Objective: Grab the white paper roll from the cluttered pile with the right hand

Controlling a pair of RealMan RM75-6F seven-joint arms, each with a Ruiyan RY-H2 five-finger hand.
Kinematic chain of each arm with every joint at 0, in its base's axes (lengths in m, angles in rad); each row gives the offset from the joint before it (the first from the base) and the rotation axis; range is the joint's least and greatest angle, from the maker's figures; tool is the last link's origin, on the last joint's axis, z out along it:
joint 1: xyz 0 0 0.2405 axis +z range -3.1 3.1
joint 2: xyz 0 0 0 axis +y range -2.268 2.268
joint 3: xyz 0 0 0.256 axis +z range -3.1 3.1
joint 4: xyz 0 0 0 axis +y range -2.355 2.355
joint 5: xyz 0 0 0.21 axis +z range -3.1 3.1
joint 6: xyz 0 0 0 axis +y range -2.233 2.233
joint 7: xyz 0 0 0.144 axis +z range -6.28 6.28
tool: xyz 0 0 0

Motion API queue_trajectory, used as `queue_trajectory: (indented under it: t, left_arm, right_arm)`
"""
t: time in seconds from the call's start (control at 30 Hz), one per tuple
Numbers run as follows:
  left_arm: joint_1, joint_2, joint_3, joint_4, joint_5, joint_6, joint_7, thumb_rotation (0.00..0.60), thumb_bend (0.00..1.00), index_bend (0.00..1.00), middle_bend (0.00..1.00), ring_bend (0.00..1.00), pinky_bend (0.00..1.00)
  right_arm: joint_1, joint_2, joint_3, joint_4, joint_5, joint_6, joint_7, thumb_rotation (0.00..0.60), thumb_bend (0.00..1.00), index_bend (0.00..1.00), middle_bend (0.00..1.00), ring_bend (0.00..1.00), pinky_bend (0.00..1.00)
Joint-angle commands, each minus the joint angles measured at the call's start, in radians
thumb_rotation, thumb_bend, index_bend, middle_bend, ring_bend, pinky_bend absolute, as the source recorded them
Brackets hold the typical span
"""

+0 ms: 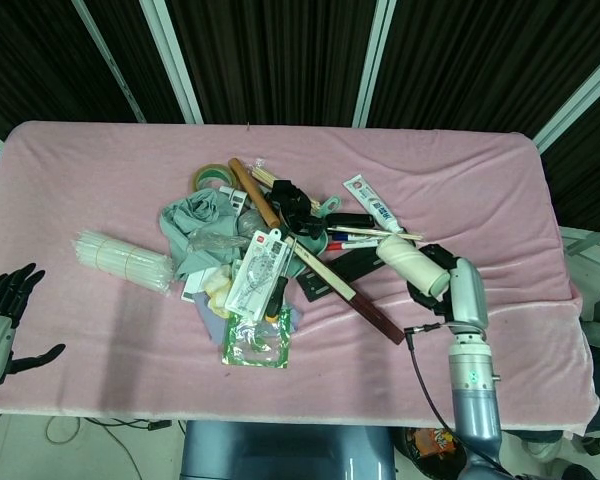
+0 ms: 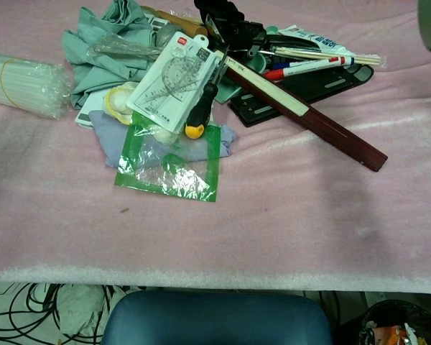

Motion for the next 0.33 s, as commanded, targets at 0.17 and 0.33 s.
queue_trajectory:
  t: [0.17, 0.33]
  left_arm:
    - [0.002, -0.007, 0.002, 0.009, 0.009, 0.006, 0.013, 0.600, 0.00, 0.00, 0.00, 0.00, 0.00]
    - [0.003, -0.009, 0.004, 0.009, 0.012, 0.009, 0.020, 0.600, 0.00, 0.00, 0.00, 0.00, 0.00]
  right_arm:
    - [-0.149, 0.179, -0.168, -0.110, -0.231, 0.002, 0.160, 0.600, 0.53, 0.53, 0.61, 0.62, 0.65]
    - [-0.185, 0.230, -0.253, -0.110, -0.348, -0.015, 0.218, 0.600, 0.53, 0.53, 0.61, 0.62, 0.65]
